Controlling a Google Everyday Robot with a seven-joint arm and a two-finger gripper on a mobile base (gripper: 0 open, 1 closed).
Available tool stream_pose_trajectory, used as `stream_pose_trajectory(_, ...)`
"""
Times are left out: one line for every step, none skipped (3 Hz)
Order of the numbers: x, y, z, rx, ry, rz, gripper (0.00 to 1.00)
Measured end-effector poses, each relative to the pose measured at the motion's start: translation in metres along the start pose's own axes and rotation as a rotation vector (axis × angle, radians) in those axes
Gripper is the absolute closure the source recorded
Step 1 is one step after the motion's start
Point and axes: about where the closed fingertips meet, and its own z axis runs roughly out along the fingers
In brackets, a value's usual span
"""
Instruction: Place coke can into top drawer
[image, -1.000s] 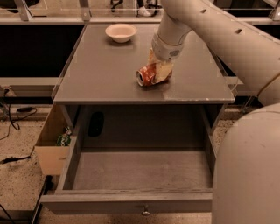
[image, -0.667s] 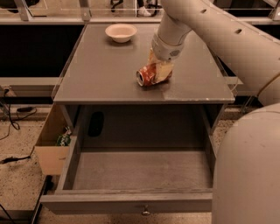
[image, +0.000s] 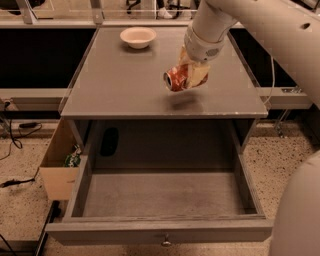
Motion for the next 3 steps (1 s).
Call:
stream_pose_trajectory(0.003,0.018,-0.037,0.05,0.022,0.055,1.0)
stream_pose_trajectory(-0.002,0.06,-0.078,0.122,0.028,0.178,1.0)
stream_pose_trajectory(-0.014,0.091,-0.093,0.155,0.008,0.262,1.0)
